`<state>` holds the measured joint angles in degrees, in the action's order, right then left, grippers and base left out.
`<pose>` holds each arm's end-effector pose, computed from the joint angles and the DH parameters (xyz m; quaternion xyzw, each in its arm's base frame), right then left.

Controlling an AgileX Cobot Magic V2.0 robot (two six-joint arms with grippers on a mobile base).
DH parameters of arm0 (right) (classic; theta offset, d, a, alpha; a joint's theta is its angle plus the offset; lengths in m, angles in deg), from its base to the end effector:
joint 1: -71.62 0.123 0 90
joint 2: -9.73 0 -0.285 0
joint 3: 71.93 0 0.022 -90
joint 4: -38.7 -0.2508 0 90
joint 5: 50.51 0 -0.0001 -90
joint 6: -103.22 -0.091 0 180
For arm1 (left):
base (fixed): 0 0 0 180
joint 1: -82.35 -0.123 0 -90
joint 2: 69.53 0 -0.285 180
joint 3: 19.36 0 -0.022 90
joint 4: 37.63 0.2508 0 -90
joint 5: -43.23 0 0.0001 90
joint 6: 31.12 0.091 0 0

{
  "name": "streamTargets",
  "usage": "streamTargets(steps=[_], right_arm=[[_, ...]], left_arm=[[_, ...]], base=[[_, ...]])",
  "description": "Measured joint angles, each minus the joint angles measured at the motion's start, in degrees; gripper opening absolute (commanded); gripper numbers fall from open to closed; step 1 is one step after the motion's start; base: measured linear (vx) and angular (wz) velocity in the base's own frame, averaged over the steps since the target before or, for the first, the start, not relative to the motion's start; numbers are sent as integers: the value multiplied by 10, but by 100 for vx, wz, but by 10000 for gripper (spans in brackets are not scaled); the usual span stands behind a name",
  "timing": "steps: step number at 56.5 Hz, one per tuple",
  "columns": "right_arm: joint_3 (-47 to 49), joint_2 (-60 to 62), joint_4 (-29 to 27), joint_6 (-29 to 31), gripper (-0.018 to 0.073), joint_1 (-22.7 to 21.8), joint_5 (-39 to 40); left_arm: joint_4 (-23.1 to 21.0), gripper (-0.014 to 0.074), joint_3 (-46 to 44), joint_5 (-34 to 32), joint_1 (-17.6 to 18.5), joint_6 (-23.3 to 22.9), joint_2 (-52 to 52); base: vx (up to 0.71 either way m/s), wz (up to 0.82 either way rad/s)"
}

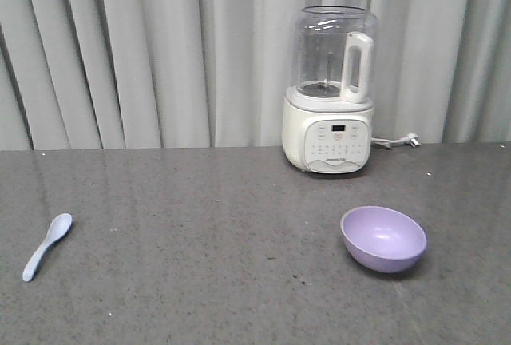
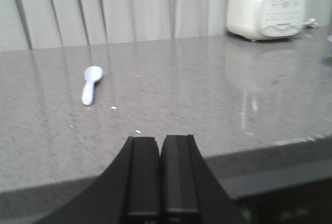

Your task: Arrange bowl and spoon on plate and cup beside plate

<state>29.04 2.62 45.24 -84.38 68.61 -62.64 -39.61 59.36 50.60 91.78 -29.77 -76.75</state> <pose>0.0558 -0.0051 0.1840 0.0356 0.7550 -0.0194 0.6545 0.0559 -0.0097 0.1932 0.0574 0.7249 -0.0617 0.6836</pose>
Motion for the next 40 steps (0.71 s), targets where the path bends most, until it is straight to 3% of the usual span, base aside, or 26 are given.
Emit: streamTargets(steps=[21, 40], right_arm=[[0, 0, 0, 0, -8, 0, 0], [0, 0, 0, 0, -8, 0, 0]], left_arm=[[0, 2, 0, 0, 0, 0, 0], [0, 2, 0, 0, 0, 0, 0]], base=[[34, 19], [14, 0]])
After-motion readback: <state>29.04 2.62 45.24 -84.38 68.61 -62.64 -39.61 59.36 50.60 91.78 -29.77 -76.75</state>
